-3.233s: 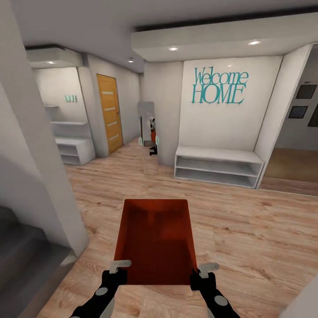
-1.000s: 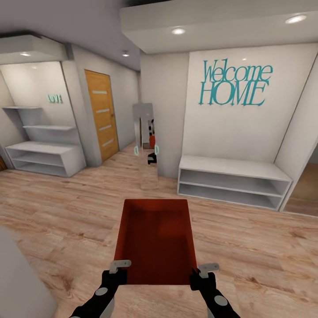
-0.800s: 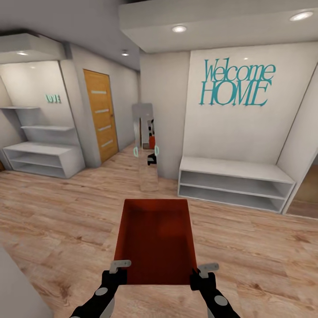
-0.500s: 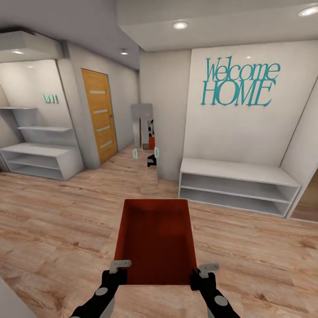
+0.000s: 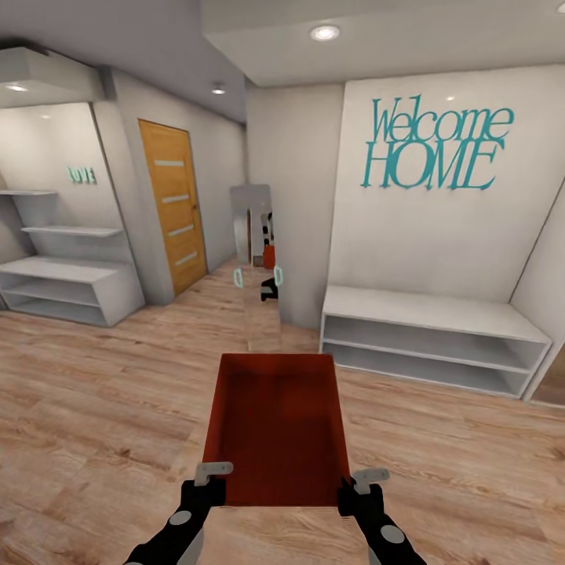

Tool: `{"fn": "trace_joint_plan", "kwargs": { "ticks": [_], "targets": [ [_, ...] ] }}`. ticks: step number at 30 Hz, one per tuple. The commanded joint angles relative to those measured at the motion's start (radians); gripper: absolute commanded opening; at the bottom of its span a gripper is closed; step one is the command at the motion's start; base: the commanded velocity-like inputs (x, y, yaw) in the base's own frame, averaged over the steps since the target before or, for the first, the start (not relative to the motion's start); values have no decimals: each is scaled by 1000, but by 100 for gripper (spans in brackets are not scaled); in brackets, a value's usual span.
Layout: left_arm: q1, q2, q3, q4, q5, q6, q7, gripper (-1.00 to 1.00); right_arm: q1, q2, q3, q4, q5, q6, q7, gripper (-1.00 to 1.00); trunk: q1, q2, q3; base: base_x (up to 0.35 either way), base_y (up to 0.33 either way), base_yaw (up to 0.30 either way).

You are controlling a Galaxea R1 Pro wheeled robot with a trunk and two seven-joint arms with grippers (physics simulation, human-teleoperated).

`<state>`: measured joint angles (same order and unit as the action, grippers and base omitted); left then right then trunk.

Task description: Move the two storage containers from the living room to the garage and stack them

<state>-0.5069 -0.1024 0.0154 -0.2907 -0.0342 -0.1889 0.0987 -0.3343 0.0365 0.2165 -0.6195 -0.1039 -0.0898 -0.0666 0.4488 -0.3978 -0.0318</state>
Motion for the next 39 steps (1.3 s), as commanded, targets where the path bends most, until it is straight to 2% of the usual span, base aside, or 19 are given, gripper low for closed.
{"fn": "trace_joint_plan", "kwargs": {
  "ticks": [1,39],
  "targets": [
    [-1,29,12,3,0,-4,44,-100,-2,-1,11,-5,-6,-47,13,-100,1,-2,-2,331,0,79],
    [-1,29,12,3,0,-4,44,-100,-2,-1,12,-5,-6,-47,13,-100,1,-2,-2,331,0,256]
  ]
}}
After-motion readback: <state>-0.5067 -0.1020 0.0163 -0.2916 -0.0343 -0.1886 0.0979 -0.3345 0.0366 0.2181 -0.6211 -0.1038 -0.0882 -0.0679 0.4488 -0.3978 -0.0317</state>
